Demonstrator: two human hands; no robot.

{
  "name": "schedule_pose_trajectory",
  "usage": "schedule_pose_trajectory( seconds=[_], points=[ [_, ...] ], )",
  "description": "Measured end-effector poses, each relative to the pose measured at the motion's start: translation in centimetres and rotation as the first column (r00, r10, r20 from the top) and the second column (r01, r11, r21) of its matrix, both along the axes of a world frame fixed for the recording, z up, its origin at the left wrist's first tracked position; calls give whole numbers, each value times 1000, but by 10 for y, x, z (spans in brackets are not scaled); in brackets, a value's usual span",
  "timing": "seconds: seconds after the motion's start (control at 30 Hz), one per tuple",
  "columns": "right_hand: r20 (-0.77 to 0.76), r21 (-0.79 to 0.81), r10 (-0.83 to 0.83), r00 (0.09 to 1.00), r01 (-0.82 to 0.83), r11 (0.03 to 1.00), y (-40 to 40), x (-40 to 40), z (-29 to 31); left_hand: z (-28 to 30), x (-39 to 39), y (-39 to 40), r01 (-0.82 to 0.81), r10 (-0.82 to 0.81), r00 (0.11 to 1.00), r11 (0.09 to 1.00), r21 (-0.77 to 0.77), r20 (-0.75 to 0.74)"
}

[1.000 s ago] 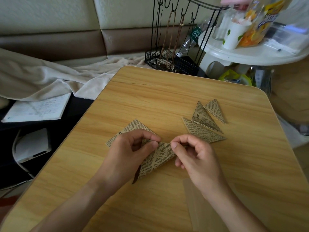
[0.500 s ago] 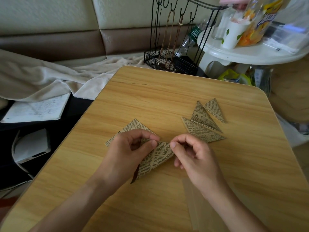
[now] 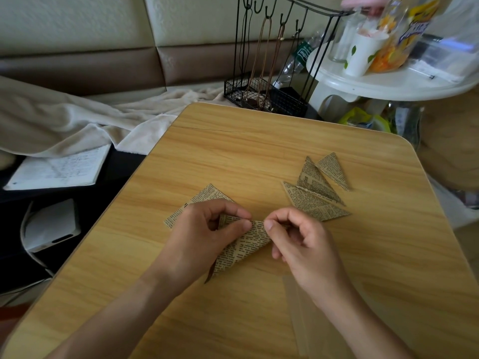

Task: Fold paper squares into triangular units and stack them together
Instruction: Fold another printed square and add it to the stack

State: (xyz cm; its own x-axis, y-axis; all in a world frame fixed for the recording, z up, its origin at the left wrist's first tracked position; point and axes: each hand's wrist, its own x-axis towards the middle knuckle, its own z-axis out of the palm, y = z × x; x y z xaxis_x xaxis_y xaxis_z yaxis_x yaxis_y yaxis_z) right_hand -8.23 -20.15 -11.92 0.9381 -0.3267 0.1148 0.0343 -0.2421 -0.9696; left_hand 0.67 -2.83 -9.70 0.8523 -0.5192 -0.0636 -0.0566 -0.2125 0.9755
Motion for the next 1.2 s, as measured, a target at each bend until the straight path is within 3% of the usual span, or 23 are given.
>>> schedule_pose_trajectory(
  seconds=[0.9, 1.2],
  points=[
    [-32, 242, -69, 997, 75, 967, -4, 3, 5, 5, 3, 4, -61, 58, 997, 996, -64, -49],
    [-74, 236, 74, 994, -55, 970, -5, 0, 13, 6, 1, 2, -30, 26, 998, 997, -70, -52]
  ],
)
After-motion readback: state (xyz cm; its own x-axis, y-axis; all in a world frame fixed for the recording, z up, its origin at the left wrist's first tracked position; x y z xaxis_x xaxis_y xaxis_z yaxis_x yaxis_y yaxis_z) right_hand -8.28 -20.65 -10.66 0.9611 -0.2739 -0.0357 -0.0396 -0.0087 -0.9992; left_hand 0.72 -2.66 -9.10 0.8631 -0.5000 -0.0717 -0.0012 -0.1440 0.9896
